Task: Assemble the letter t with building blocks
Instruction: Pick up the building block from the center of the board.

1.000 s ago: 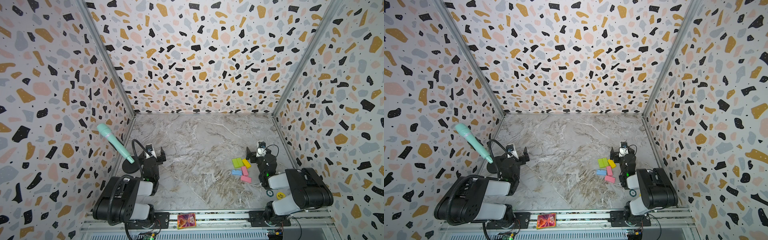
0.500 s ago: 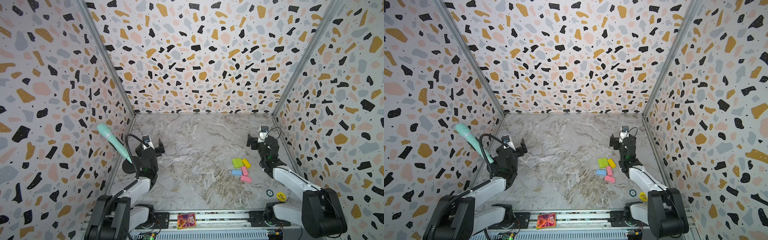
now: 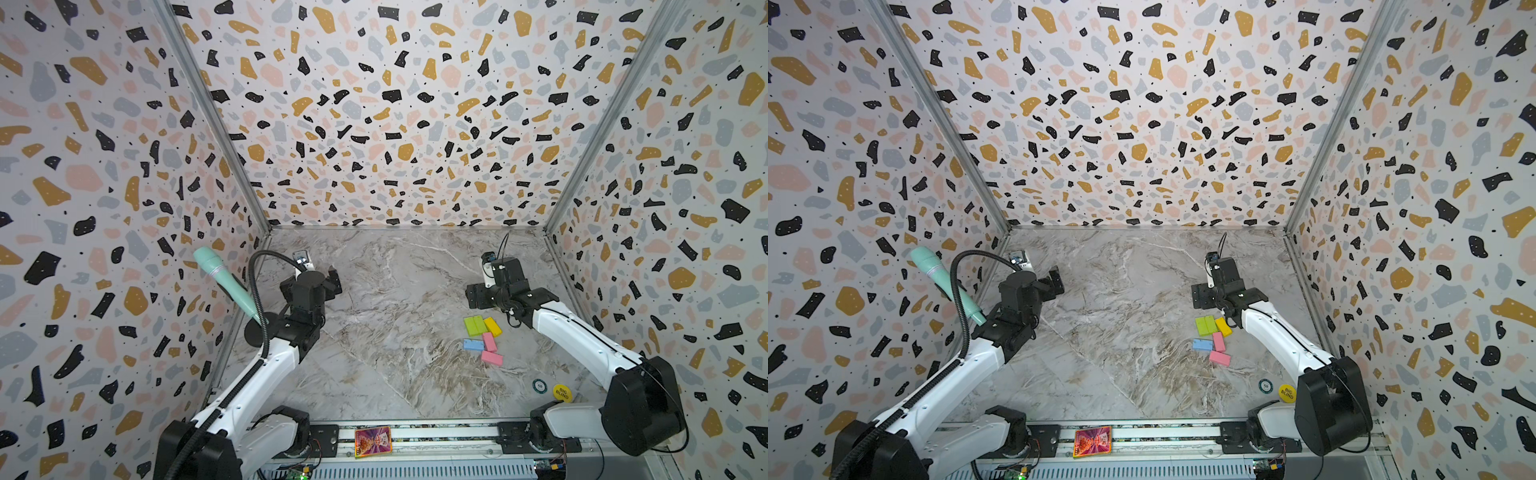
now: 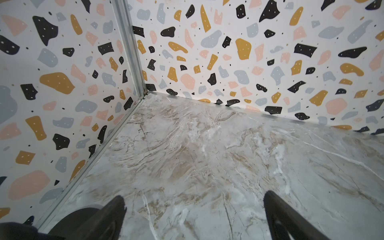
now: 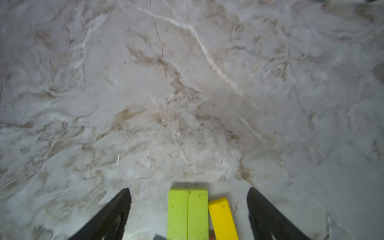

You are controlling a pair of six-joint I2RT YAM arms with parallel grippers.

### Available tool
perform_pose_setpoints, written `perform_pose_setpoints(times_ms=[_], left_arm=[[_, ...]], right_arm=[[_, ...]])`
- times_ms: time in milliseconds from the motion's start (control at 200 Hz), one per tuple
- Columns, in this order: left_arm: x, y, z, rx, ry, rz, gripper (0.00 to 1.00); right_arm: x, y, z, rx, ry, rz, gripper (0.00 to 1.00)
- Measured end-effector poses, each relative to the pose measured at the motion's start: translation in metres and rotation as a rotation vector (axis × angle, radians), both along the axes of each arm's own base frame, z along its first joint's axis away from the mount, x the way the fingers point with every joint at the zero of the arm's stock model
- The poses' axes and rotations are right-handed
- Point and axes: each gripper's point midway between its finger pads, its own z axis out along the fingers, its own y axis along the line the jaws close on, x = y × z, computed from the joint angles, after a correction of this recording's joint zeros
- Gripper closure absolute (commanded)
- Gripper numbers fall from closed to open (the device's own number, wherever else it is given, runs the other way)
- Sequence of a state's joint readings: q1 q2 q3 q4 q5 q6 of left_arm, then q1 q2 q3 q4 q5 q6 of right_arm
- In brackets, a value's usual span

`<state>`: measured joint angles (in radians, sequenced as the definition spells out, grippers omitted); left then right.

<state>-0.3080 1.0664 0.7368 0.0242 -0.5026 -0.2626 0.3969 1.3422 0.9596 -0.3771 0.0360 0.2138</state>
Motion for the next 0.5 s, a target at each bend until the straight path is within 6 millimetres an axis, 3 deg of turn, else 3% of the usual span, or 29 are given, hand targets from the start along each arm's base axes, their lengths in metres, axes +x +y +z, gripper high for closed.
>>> perform_pose_setpoints(times_ms=[210,501], left_arm=[[-0.012,-0.028,0.013,0.092,0.049,-0.081,0.01],[-0.025,-0.034,0.022,0.137,0.049,-0.166,0.01]], right_arm=[[-0.028,0.018,-0.012,0.034,0.151,0.062,0.24],[-0.056,0.015,-0.046,0.049,0.298,0.043,0.31]])
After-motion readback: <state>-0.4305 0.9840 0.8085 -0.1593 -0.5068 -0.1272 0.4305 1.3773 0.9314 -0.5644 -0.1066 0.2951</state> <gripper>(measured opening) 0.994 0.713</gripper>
